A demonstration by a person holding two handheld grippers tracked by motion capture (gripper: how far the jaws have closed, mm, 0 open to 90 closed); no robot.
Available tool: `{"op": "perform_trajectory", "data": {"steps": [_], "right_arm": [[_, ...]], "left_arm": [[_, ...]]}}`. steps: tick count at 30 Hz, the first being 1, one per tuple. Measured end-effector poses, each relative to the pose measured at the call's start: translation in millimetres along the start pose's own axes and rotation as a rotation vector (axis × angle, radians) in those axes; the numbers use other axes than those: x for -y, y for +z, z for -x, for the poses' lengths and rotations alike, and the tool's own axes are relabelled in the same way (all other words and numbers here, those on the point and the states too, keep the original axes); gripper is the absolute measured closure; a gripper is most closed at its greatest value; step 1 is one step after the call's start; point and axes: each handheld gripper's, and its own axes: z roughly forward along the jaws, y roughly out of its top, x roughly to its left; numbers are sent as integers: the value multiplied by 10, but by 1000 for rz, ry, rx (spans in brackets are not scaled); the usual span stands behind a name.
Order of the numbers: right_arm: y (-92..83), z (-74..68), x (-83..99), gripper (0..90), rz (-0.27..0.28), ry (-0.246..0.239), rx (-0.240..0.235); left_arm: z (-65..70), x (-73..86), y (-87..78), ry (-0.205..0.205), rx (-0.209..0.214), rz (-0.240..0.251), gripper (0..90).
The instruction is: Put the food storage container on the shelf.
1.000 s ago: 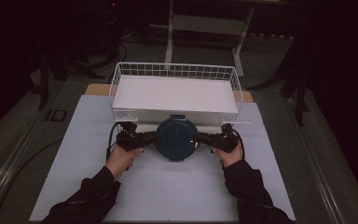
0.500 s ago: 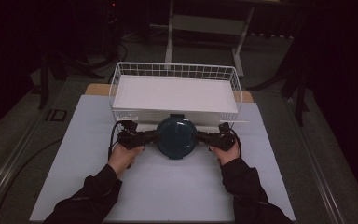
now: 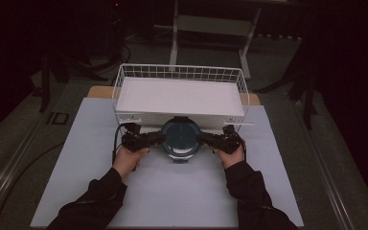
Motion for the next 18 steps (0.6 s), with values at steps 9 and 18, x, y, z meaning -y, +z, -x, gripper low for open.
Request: {"op": "perform_trajectory", "data": {"steps": [9, 18], "right_arm": [[19, -33, -53, 477, 20, -15, 76], [45, -56, -86, 485, 36, -3, 130]], "left_arm": [[-14, -23, 30, 35, -45, 39, 462], [-1, -33, 48, 56, -69, 47, 418]]}}
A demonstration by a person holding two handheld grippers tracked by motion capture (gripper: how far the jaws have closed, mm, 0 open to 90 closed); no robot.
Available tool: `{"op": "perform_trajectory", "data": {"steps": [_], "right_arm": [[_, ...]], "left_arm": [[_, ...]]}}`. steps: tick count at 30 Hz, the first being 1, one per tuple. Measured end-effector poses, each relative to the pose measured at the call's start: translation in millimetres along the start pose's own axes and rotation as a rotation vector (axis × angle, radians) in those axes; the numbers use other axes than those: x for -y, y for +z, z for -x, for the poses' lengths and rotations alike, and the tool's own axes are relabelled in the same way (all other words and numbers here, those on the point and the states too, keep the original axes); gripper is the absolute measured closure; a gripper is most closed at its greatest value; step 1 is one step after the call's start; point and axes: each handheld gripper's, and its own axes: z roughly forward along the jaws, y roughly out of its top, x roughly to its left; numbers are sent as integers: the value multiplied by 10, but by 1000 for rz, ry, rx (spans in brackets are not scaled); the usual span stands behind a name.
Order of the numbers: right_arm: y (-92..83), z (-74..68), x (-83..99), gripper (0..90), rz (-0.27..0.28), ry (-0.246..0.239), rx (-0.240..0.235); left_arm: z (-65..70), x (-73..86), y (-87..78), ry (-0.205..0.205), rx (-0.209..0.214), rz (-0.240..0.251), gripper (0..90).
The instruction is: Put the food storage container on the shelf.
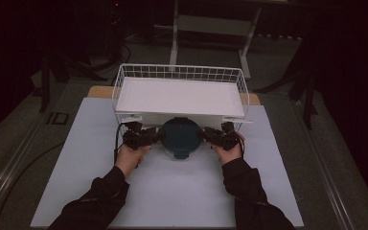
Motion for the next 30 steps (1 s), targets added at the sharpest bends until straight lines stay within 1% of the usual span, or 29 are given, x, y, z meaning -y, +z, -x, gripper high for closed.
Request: {"op": "perform_trajectory", "data": {"steps": [1, 2, 3, 4, 5, 6, 7, 8, 9, 10, 12, 13, 14, 15, 17, 18, 19, 20, 21, 22, 23, 25, 26, 27, 28, 30], "right_arm": [[0, 0, 0, 485, 0, 0, 0], [6, 10, 2, 482, 33, -71, 3], [-3, -4, 6, 480, 28, -61, 1], [-31, -44, 13, 473, 16, -35, 2], [-43, -65, 14, 469, 9, -32, 5], [-56, -92, 15, 464, 9, -56, 5], [-56, -92, 15, 464, 9, -56, 5], [-80, -127, 22, 455, 3, -62, 12], [-87, -133, 26, 454, 8, -65, 10], [-95, -135, 33, 454, 18, -73, 8], [-108, -150, 40, 454, 20, -72, 5], [-140, -181, 51, 440, 34, -101, -2], [-152, -189, 54, 430, 34, -100, -7], [-161, -198, 59, 430, 30, -100, -7], [-173, -211, 68, 427, 27, -104, -5], [-184, -226, 79, 423, 23, -107, -1], [-208, -251, 101, 423, 21, -112, -2], [-208, -251, 101, 423, 21, -112, -2], [-239, -289, 121, 423, 21, -126, 0], [-239, -289, 121, 423, 21, -126, 0], [-277, -335, 142, 425, 23, -125, -2], [-296, -359, 152, 426, 27, -122, -10], [-333, -414, 177, 441, 31, -138, -12], [-348, -443, 189, 446, 31, -142, -16], [-348, -443, 189, 446, 31, -142, -16], [-377, -504, 216, 489, 29, -147, -26]], "left_arm": [[0, 0, 0, 0, 0, 0, 414], [5, 11, -10, -3, 3, 0, 400], [11, 25, -17, -2, 23, 4, 380], [14, 36, -24, 5, 49, 5, 317], [32, 48, -30, 22, 62, 0, 285], [52, 56, -34, 35, 63, -1, 274], [52, 56, -34, 35, 63, -1, 258], [95, 67, -42, 52, 82, 4, 238], [95, 67, -42, 52, 82, 4, 213], [134, 76, -58, 76, 87, 12, 180], [134, 76, -58, 76, 87, 12, 170], [172, 88, -75, 88, 104, 12, 99], [203, 107, -83, 98, 121, 6, 61], [218, 117, -91, 105, 123, -3, 21], [233, 125, -102, 112, 123, -11, 12], [251, 135, -119, 115, 122, -5, 12], [284, 143, -159, 123, 134, -12, 12], [284, 143, -159, 123, 134, -12, 12], [328, 154, -199, 136, 139, -16, 12], [328, 154, -199, 136, 139, -16, 12], [350, 159, -226, 146, 141, -18, 12], [393, 162, -283, 158, 149, -18, 12], [411, 162, -316, 163, 152, -18, 12], [453, 160, -381, 162, 162, -12, 12], [453, 160, -381, 162, 162, -12, 12], [497, 158, -452, 172, 168, -9, 12]]}}
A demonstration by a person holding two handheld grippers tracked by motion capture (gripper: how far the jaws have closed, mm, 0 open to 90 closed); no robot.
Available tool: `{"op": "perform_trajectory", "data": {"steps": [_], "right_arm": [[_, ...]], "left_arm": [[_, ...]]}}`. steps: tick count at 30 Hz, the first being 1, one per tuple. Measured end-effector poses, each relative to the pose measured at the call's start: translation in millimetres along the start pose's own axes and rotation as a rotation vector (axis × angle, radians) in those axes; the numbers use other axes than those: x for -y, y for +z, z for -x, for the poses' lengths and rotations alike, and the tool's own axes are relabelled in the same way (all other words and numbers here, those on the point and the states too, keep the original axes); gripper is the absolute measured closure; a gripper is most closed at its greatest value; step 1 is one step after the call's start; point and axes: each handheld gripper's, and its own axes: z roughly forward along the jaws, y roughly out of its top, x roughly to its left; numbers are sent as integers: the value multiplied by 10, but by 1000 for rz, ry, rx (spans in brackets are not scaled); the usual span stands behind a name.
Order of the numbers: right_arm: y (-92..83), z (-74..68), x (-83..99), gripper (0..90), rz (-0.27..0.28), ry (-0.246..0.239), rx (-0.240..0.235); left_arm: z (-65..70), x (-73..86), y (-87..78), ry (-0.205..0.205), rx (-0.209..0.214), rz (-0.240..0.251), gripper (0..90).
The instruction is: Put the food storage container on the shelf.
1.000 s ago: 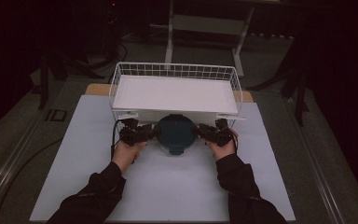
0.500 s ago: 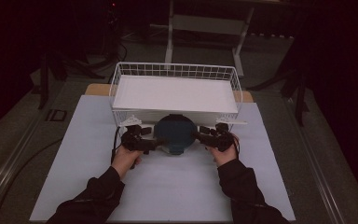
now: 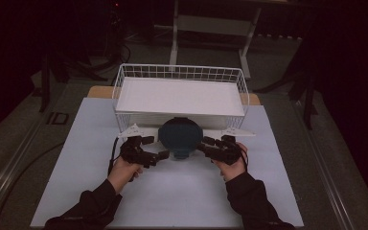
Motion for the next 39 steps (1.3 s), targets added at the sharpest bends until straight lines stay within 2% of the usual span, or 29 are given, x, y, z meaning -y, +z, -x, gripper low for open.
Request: {"op": "perform_trajectory", "data": {"steps": [1, 2, 3, 4, 6, 7, 8, 10, 11, 14, 19, 24, 27, 30, 32, 39], "right_arm": [[-18, -77, 19, 523, -4, -14, -15], [-20, -114, 28, 543, -16, -19, -25], [-20, -114, 28, 543, -16, -19, -25], [-16, -187, 50, 577, -29, -26, -36], [-7, -223, 59, 577, -42, -35, -40], [11, -297, 85, 718, -62, -38, -40], [21, -323, 96, 751, -71, -42, -43], [50, -380, 126, 875, -93, -47, -57], [70, -398, 139, 897, -102, -46, -67], [132, -437, 173, 899, -135, -53, -76], [216, -475, 224, 899, -163, -60, -91], [303, -471, 259, 899, -186, -74, -84], [347, -441, 258, 900, -188, -72, -66], [368, -425, 248, 900, -182, -67, -75], [406, -422, 223, 900, -182, -81, -63], [484, -353, 157, 900, -170, -75, -37]], "left_arm": [[30, -3, -30, 7, 4, -1, 12], [87, -4, -85, 24, 9, -4, 12], [87, -4, -85, 24, 9, -4, 12], [147, 5, -133, 40, 6, -13, 12], [147, 5, -133, 40, 6, -13, 12], [217, 28, -191, 61, 6, -19, 12], [237, 43, -207, 63, 3, -19, 12], [271, 78, -231, 62, -1, -23, 12], [271, 78, -231, 62, -1, -23, 12], [340, 158, -262, 94, -14, -33, 12], [375, 253, -286, 95, -14, -27, 12], [377, 334, -309, 88, -20, -17, 12], [367, 378, -331, 93, -33, -7, 12], [356, 389, -337, 93, -35, 2, 12], [334, 406, -330, 83, -37, 10, 12], [320, 428, -317, 86, -38, 9, 12]]}}
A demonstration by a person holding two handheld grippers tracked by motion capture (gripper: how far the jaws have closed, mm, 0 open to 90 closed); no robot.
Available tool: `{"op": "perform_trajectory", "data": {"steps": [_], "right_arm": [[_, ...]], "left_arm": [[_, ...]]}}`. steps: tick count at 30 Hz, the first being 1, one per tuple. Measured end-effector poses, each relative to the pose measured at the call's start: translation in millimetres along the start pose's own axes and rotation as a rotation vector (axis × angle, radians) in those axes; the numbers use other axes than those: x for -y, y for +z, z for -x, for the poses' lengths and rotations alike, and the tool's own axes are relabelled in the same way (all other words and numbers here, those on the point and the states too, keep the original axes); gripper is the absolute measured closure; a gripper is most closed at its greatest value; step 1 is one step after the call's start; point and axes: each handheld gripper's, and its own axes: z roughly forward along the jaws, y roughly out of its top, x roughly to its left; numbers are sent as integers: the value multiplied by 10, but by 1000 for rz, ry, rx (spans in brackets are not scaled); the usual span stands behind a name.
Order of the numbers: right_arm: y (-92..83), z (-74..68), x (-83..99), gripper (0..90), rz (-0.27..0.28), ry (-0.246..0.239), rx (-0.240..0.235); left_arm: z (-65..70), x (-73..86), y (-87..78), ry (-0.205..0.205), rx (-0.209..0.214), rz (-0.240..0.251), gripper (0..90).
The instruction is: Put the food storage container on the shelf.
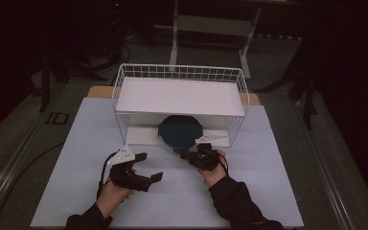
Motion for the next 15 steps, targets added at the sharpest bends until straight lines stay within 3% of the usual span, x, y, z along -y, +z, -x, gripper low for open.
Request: {"op": "perform_trajectory", "data": {"steps": [15], "right_arm": [[146, 149, -137, 900, 11, 10, 45]], "left_arm": [[5, -4, 6, 14, 0, 3, 12]]}}
